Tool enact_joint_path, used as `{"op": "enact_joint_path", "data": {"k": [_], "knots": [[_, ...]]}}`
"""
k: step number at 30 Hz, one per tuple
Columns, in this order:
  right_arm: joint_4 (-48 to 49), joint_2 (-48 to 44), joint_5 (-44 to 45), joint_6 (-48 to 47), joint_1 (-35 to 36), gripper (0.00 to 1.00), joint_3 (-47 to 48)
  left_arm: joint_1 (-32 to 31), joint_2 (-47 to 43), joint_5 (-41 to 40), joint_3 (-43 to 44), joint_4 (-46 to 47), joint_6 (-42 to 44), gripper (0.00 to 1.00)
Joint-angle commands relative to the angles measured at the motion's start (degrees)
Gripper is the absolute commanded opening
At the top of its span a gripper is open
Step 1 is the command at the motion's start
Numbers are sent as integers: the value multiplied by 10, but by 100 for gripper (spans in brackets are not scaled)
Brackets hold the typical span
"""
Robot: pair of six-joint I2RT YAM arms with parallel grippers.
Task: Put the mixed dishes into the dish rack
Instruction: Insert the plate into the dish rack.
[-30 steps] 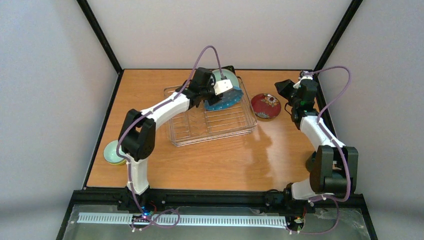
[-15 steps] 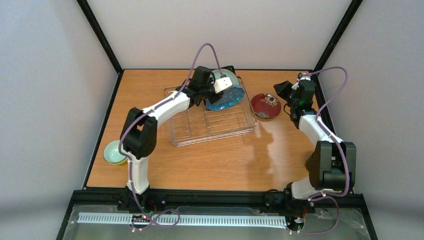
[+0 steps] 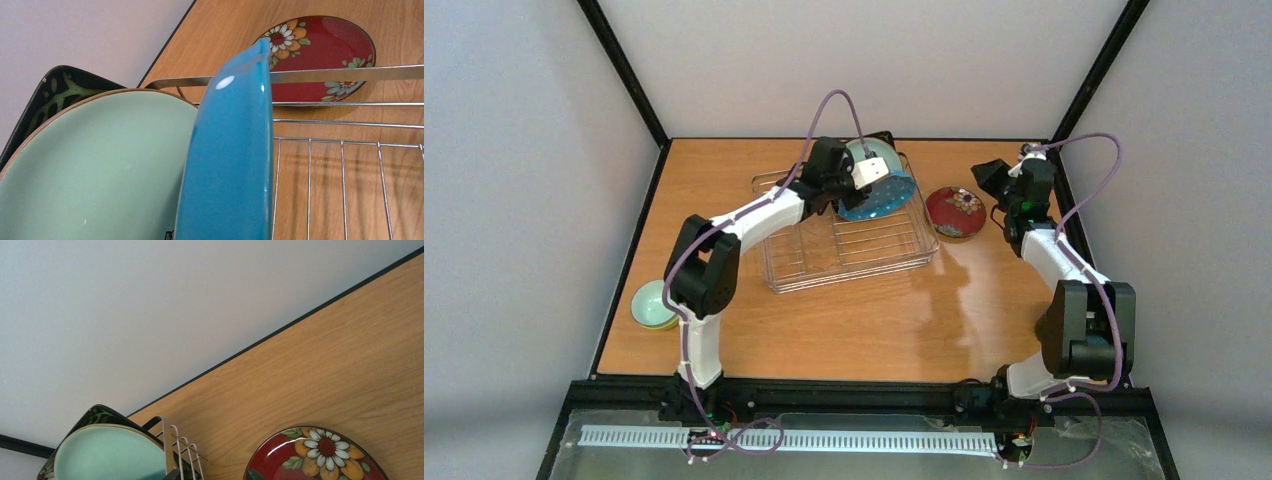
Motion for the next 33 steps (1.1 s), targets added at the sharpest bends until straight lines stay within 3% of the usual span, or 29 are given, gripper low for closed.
{"op": "enact_joint_path", "data": {"k": [1,15,33], "knots": [[37,1,-2,7,2,74,-16,10,8,-49,-35,42,3,7],[52,5,-14,8,2,74,-23,24,27,-60,-60,66,-45,36],[68,41,-21,12,3,74,-11,34,59,-69,-45,34,-70,42]]}}
